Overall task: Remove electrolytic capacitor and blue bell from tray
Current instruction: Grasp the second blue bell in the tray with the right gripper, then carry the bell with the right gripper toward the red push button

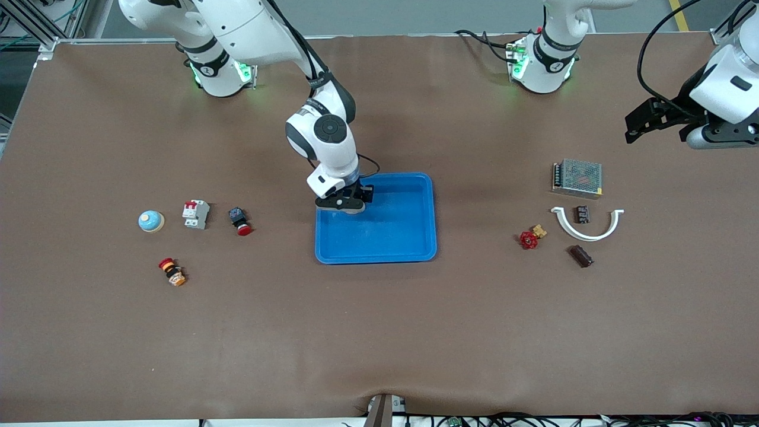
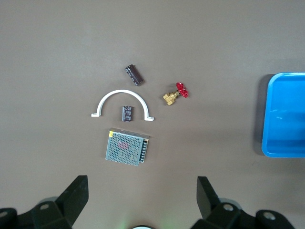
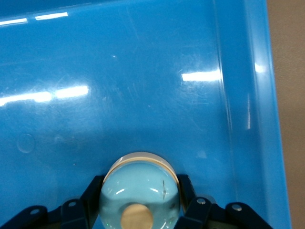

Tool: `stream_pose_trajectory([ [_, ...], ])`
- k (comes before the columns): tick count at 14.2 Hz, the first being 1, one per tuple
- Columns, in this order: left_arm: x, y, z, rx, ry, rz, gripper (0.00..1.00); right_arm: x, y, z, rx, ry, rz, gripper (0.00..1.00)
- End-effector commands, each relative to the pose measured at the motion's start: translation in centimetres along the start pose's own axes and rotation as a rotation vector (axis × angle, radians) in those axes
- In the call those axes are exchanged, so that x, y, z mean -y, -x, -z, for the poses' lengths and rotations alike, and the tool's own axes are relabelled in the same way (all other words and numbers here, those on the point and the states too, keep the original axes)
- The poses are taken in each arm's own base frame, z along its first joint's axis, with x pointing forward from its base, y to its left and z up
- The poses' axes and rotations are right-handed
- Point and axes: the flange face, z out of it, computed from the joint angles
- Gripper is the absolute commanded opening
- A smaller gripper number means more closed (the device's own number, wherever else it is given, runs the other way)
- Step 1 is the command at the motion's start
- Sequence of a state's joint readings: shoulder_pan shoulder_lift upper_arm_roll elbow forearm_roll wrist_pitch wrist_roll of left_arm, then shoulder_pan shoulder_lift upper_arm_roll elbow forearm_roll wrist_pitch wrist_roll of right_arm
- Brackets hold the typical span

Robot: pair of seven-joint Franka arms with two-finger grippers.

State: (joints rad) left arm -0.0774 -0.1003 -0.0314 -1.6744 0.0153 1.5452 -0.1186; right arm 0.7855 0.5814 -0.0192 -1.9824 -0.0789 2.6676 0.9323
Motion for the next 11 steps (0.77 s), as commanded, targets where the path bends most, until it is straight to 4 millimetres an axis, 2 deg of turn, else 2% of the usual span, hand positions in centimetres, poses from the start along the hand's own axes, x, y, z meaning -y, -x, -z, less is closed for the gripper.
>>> stream_pose_trajectory([
  [1,0.2,0.0,0.5,0.010,0.017,0.003,1.00,0.4,-0.3,-0.1,-0.015,0.008,-0.008,0.51],
  [3,0.2,0.0,0.6,0.008,0.017,0.003,1.00,0.4,-0.9,1.5,-0.019,0.009,0.003,0.51],
  [6,0.3,-0.1,0.5,0.008,0.017,0.003,1.00,-0.3,-2.7,5.6,-0.026,0.016,0.073,0.51],
  [8,0.3,-0.1,0.5,0.005,0.017,0.002,1.00,-2.3,-4.8,8.2,-0.016,0.034,0.144,0.51],
  [11,0.3,-0.5,0.2,0.007,0.017,0.002,1.00,-6.5,-8.5,11.3,0.000,0.058,0.248,0.51],
])
